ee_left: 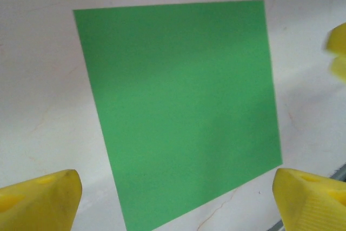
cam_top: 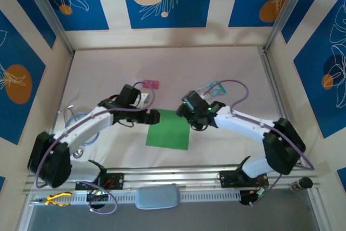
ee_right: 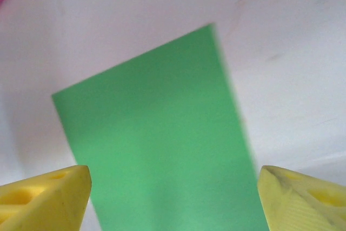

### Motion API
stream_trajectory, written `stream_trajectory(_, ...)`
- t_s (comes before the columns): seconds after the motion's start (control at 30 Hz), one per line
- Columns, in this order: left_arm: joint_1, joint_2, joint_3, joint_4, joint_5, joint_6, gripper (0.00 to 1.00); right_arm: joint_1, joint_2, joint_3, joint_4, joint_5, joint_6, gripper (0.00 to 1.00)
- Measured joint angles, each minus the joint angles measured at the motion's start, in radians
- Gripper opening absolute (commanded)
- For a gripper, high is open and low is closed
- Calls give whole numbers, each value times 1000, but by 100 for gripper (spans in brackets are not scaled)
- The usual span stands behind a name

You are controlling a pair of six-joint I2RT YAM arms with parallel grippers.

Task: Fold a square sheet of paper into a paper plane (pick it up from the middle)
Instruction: Move the square sheet of paper to the bottom-center of the table.

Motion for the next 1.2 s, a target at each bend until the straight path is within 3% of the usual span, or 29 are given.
stream_trajectory(0.17,-117,229,198,-114,-115,-21,91,-202,-165,-206,27,-133,-105,89)
stream_trajectory(0.47,-239,507,442,-278,-251,-114,94,-303,-496,-334,44,-252,-330,96)
stream_trajectory(0.73,-261,585,509,-326,-296,-201,97,-356,-504,-348,35,-329,-422,96)
stream_trajectory(1.2,-272,628,516,-332,-301,-269,100,-370,-474,-349,27,-349,-441,96)
